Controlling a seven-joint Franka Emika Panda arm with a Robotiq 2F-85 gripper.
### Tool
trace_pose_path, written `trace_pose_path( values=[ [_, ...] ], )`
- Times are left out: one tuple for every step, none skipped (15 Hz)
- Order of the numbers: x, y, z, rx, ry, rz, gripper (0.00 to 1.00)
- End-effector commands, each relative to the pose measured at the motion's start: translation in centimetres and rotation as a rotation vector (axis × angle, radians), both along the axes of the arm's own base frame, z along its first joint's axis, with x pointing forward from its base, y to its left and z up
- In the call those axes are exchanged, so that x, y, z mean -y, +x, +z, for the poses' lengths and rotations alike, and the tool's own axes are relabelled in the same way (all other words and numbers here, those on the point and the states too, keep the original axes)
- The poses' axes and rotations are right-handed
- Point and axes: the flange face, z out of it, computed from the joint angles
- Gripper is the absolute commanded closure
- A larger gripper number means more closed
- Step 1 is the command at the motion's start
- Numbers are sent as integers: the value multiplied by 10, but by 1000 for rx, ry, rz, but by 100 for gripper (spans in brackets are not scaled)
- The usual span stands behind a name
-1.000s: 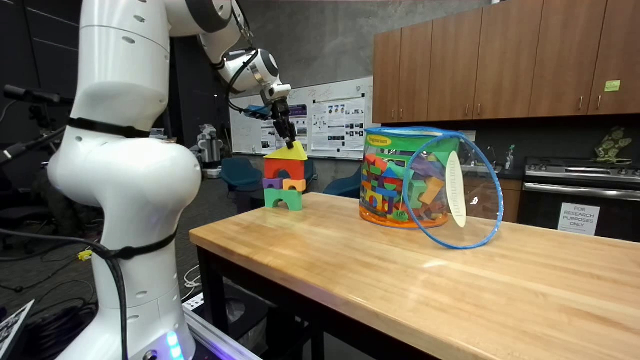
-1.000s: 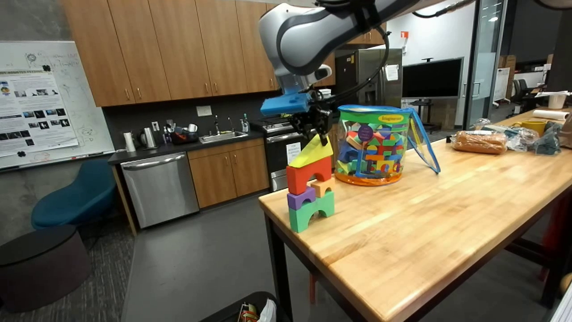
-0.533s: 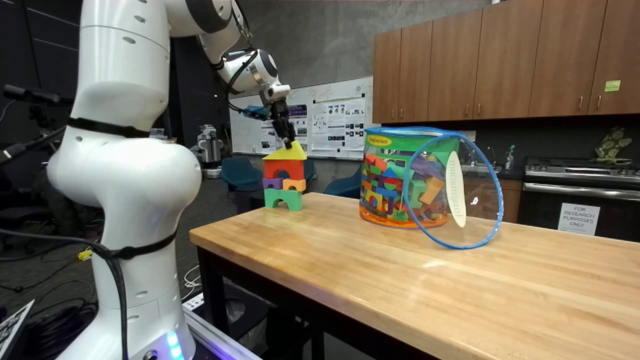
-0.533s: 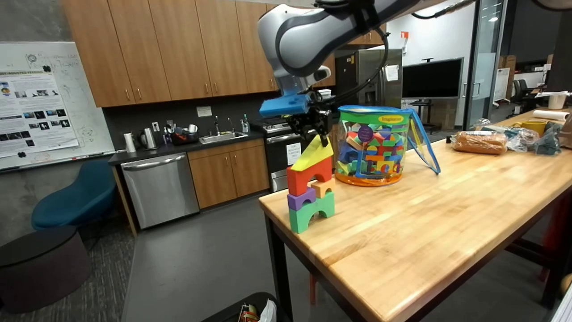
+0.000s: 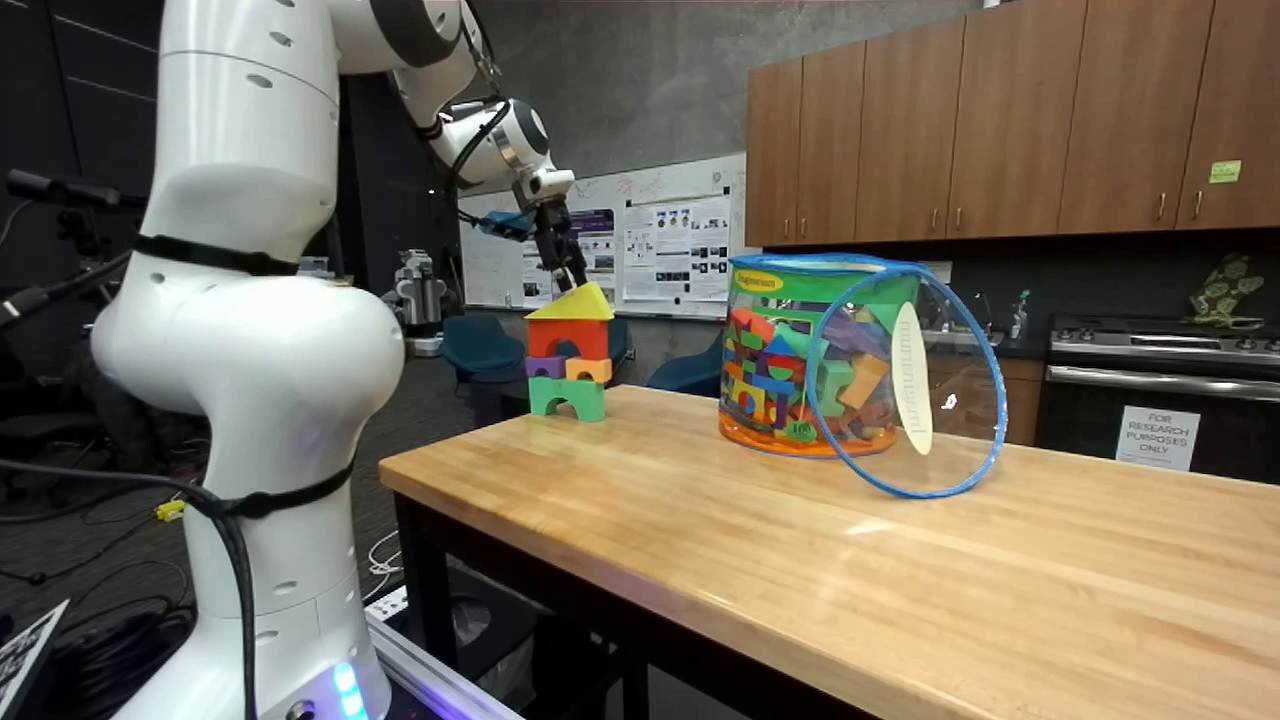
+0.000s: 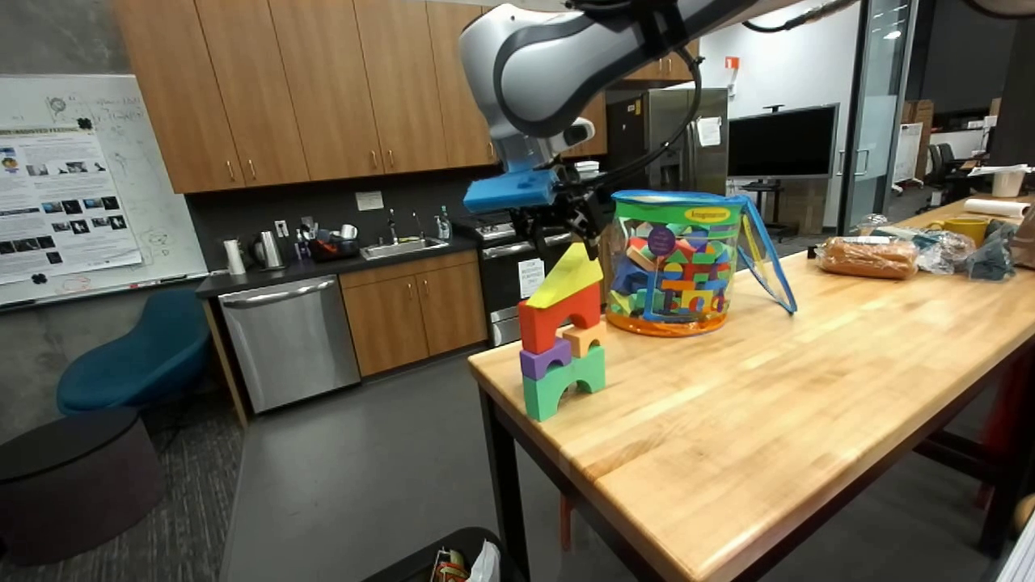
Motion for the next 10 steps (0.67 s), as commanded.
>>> trace_pose_path(
  values=[
    [-1,-11,12,21,-1,9,0],
    [-3,-14,14,24,0,16,0],
    [-7,-18,18,27,0,33,0],
    [-10,-22,22,29,1,48,0],
    [-15,-27,26,33,3,65,0],
    [-20,-33,32,37,5,94,0],
    [-26,-40,37,37,6,134,0],
    [-33,-49,43,27,2,183,0],
    [-40,-57,47,19,3,246,0],
    [-45,-64,52,15,1,290,0]
  ],
)
